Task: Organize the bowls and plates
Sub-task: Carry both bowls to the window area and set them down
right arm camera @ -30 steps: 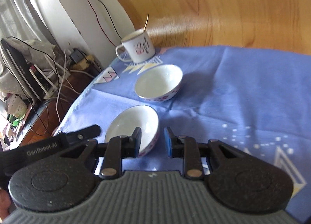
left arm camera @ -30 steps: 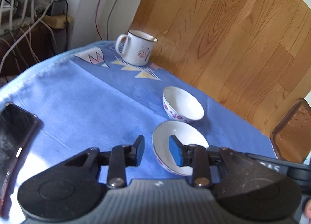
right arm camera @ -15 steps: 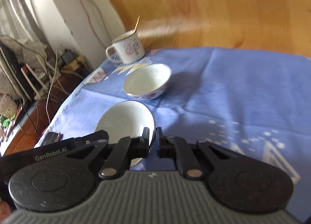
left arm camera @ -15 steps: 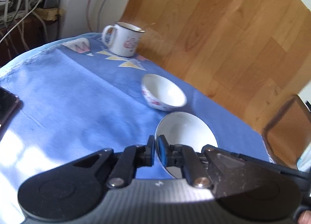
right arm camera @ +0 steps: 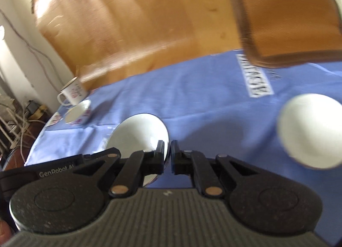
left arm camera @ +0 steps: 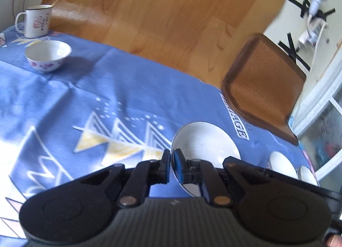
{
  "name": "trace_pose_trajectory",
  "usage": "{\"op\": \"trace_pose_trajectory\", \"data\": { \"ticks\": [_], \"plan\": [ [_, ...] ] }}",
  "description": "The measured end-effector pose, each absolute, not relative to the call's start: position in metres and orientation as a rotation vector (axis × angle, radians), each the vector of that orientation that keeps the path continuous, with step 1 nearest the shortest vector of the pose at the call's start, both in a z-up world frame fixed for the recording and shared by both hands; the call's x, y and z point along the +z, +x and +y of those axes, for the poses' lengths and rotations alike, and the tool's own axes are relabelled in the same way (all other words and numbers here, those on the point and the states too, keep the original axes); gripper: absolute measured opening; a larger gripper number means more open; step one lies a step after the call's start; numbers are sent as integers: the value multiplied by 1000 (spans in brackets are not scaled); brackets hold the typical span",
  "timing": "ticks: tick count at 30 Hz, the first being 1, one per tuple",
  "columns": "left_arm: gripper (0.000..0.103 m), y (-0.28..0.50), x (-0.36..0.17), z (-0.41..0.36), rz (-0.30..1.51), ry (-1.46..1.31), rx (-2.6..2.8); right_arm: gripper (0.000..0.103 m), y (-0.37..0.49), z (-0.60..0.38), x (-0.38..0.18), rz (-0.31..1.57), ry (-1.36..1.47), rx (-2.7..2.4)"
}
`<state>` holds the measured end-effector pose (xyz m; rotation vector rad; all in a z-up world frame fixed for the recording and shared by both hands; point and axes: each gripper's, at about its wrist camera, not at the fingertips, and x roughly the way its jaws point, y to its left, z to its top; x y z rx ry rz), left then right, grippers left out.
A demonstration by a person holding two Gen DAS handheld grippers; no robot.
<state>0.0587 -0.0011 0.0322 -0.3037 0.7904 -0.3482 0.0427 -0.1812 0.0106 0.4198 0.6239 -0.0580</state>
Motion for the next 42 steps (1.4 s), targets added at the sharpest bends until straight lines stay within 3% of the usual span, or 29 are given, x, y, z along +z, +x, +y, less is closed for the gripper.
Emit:
{"op": "trace_pose_trajectory", "data": {
  "ticks": [6,9,12,25,31,42],
  "plan": [
    [8,62,28,-14,825,-274,-322,13,40,-191,3,623,462,-48],
    [19,63,28,-13,833,-271,-301,15,41,-192,1,614,459,-44],
    [9,66,27,-12,850,-288,-318,12,41,-193,2,609,441,-36],
    [9,62,85,-106,743,-185,-533,10,-17,-250,43,393,387,-230],
    [9,65,71,-157,795,-150,-598,10,-38,-287,34,409,418,-318],
    [12,69,49,-174,866,-105,-581,17,-45,-294,19,431,455,-348]
  ]
}}
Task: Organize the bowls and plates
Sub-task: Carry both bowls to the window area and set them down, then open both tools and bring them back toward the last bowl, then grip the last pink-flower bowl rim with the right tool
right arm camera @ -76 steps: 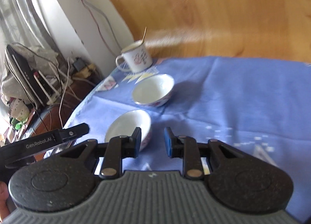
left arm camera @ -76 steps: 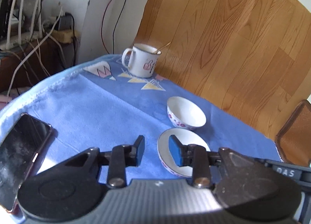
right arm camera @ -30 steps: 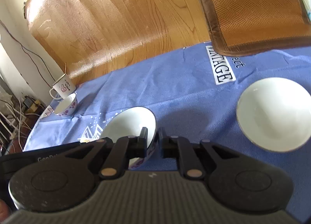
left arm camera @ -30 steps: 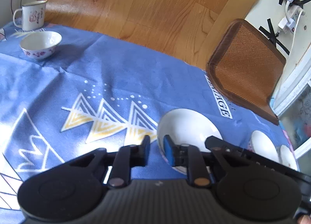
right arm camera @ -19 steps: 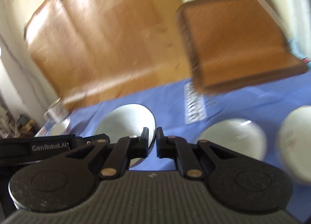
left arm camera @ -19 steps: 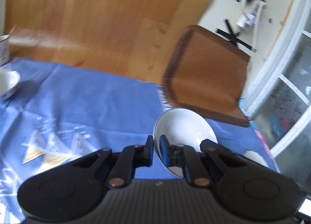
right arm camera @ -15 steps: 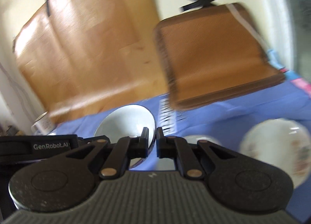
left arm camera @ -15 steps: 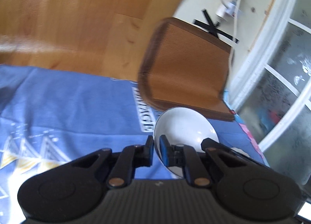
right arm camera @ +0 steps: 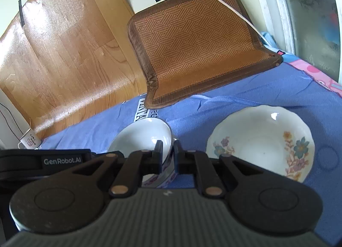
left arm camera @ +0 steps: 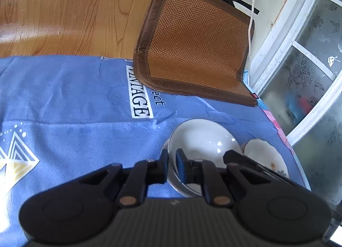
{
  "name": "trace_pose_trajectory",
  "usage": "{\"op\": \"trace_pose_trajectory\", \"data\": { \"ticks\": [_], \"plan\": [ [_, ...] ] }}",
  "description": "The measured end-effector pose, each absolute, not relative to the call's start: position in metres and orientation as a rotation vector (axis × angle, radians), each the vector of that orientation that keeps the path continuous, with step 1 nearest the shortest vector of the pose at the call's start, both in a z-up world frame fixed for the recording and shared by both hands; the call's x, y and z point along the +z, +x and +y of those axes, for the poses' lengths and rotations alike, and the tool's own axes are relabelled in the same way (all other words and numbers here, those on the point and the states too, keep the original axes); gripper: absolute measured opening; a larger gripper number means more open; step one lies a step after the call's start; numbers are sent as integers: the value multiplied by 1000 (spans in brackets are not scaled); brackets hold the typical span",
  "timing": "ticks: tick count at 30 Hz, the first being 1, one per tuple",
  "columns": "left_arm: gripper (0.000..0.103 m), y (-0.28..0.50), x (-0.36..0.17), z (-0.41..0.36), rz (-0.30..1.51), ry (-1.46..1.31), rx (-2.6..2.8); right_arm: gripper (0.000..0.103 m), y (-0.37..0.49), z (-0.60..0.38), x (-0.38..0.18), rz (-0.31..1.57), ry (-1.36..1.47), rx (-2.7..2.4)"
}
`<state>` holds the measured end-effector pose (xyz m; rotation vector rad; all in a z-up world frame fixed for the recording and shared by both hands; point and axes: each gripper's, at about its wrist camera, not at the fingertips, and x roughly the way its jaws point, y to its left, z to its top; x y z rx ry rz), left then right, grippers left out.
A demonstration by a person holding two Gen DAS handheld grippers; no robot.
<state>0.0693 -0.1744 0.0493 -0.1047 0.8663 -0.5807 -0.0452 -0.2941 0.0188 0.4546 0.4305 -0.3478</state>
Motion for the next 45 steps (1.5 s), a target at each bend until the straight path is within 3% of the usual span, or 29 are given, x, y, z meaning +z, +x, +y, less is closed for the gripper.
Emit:
{"op": "trace_pose_trajectory", "data": {
  "ticks": [3,21,36,41,45],
  "plan": [
    [20,66,54,-172,836,-82,-574,31,-49,-296,20,406,453,-361],
    [21,70,55,-72,753,-111,-412,31,-19,-237,40,367,335,-228],
    [21,92,26,158,666,-250,147,31,121,-107,33,590,303,164],
    [21,89,9,192,615,-270,205,31,176,-69,29,653,293,205],
    [24,88,7,176,599,-169,241,31,215,-54,24,704,340,211]
  ]
}}
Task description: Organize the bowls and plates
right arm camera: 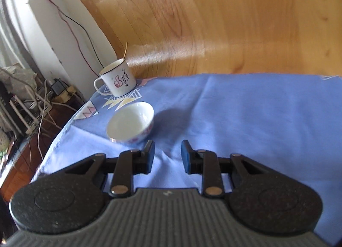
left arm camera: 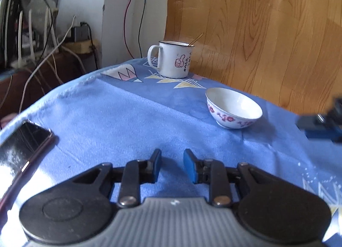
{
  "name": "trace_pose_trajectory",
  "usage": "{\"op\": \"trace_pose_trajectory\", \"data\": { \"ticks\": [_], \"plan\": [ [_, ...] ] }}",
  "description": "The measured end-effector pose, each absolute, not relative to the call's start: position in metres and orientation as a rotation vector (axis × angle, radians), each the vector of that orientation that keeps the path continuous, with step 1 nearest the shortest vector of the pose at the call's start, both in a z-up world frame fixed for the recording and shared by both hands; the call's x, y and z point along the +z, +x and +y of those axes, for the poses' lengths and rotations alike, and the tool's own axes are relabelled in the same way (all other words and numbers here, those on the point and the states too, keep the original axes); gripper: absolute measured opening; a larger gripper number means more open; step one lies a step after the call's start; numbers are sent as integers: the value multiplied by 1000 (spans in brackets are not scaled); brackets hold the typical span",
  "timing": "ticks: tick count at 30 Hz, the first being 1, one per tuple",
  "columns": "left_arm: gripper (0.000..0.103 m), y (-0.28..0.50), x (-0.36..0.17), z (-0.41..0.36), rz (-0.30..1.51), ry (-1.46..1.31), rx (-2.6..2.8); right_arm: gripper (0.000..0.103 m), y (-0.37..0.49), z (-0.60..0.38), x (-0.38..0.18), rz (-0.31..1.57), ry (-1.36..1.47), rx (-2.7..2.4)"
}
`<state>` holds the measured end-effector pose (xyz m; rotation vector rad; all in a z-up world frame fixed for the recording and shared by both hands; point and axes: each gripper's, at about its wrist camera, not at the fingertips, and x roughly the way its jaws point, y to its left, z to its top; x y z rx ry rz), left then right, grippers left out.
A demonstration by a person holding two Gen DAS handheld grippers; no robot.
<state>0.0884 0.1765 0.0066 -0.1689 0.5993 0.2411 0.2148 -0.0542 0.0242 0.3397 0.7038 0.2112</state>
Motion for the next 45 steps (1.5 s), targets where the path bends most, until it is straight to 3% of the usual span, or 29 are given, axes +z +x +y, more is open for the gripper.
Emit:
{"op": "trace_pose_trajectory", "data": {
  "ticks": [11,12,14,19,35,38,40,45],
  "plan": [
    [24,93,7,183,594,-197,245,32,291,-13,6,841,317,202],
    [24,93,7,183,593,-199,245,30,293,-12,3,859,316,204],
    [24,93,7,184,593,-200,246,14,292,-9,1,874,287,207],
    [24,93,7,184,593,-203,245,8,267,-17,12,826,254,222],
    [29,93,9,179,611,-182,220,9,127,-145,13,877,428,152],
    [29,82,25,162,602,-223,145,17,110,-149,14,809,378,108],
    [29,70,42,137,580,-208,66,30,106,-152,13,781,401,118],
    [29,70,56,87,654,-189,-110,30,103,-154,10,745,450,137]
  ]
}}
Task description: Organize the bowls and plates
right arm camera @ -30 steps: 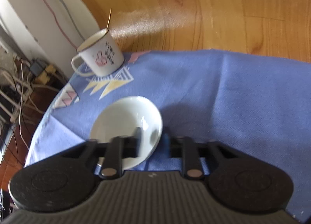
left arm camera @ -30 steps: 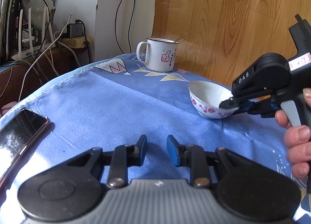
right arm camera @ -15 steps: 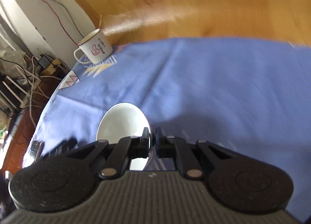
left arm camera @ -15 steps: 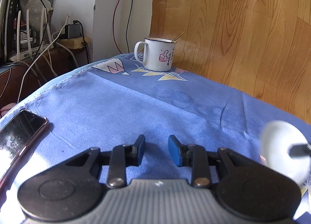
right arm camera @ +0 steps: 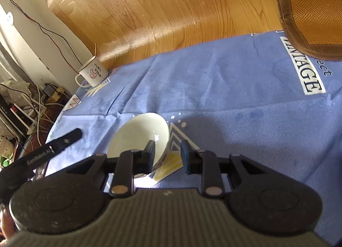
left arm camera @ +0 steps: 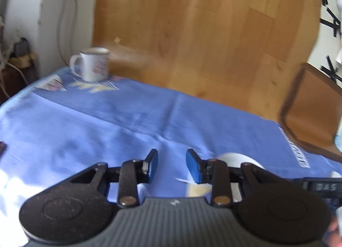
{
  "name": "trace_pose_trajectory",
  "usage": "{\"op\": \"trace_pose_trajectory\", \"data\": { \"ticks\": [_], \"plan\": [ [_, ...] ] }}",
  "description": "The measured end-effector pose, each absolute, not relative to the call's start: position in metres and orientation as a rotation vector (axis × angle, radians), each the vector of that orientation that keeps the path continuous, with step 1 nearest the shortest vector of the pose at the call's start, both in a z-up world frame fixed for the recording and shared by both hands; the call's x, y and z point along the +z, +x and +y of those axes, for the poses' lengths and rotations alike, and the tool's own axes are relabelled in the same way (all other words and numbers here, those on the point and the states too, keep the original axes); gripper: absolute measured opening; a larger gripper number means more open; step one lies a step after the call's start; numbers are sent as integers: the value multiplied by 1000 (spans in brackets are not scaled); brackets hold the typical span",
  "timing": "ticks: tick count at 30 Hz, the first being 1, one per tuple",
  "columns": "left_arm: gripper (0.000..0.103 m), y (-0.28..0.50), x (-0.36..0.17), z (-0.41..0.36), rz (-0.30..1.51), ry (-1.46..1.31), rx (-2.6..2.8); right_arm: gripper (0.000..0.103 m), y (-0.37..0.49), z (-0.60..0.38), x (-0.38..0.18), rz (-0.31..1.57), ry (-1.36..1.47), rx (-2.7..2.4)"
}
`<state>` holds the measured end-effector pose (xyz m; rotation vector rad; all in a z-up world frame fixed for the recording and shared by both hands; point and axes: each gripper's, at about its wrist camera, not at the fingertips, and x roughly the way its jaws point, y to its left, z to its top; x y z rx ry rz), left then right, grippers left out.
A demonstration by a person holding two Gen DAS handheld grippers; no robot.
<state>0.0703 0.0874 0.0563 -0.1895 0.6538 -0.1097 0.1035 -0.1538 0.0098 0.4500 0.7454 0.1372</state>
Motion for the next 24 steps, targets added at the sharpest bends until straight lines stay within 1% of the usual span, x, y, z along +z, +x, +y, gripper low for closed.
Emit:
{"op": "trace_pose_trajectory", "data": {
  "ticks": [3,6,7,13,14,15,16,17,18,24],
  "plan": [
    [29,80,56,76,721,-233,-165,30,100,-155,12,720,457,140],
    [29,81,53,62,752,-222,-197,30,96,-158,18,685,433,127],
    [27,81,51,59,759,-214,-198,30,95,-160,19,680,430,128],
    [26,86,34,54,817,-236,-147,29,104,-158,11,710,442,148],
    [26,87,31,54,827,-247,-142,27,105,-157,9,718,442,148],
    [20,88,28,54,833,-255,-143,23,108,-155,7,724,441,145],
    [12,87,26,54,827,-263,-162,15,109,-153,5,726,442,146],
    [9,87,27,53,824,-265,-181,11,110,-153,3,728,448,152],
    [9,85,29,50,819,-253,-171,9,110,-152,4,729,447,142],
    [8,77,52,38,757,-247,-191,8,92,-154,23,651,398,124]
  ]
}}
